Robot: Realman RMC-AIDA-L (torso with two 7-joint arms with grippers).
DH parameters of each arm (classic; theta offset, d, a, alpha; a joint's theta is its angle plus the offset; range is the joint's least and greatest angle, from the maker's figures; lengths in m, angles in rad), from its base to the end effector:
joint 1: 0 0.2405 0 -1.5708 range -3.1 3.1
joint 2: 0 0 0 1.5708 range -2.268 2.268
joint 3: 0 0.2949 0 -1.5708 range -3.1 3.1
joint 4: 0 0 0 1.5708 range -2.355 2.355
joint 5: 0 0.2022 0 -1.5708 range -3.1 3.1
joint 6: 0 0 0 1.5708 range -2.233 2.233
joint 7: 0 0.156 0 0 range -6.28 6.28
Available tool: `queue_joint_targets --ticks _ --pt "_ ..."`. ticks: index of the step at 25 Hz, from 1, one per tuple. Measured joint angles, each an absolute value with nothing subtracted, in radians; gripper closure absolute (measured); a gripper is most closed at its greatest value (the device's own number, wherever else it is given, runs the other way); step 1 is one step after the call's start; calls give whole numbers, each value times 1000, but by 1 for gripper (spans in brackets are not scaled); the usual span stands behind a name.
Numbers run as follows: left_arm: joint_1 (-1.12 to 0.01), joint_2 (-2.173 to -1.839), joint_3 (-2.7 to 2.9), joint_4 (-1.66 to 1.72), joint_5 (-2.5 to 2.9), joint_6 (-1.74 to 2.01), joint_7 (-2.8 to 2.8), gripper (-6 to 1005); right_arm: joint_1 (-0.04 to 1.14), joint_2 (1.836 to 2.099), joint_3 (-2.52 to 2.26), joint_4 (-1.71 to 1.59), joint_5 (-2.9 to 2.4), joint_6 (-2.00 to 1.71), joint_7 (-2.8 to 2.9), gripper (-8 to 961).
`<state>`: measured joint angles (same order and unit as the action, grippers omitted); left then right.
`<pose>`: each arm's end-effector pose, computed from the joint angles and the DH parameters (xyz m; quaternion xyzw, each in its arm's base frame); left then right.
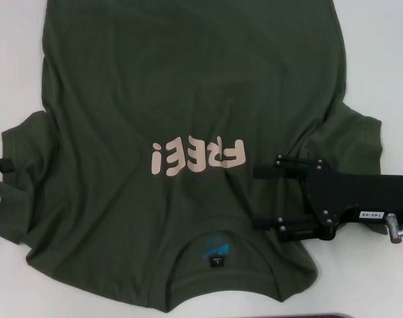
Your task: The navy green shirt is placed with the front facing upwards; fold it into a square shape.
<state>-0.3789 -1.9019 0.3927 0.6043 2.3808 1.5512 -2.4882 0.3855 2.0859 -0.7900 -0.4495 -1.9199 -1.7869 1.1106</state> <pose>-0.4180 0.2831 0.0506 -0.5892 -0.7763 -0.1847 0.1273 0.2957 0.2490 -0.0632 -0.9264 0.1856 0.3274 0.0161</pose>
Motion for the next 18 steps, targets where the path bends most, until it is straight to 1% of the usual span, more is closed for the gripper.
queue_joint_targets --ticks 18 --pt "-375 -1902 401 606 2384 1559 -2498 353 385 2086 -790 -449 -1920 -1788 1111 39"
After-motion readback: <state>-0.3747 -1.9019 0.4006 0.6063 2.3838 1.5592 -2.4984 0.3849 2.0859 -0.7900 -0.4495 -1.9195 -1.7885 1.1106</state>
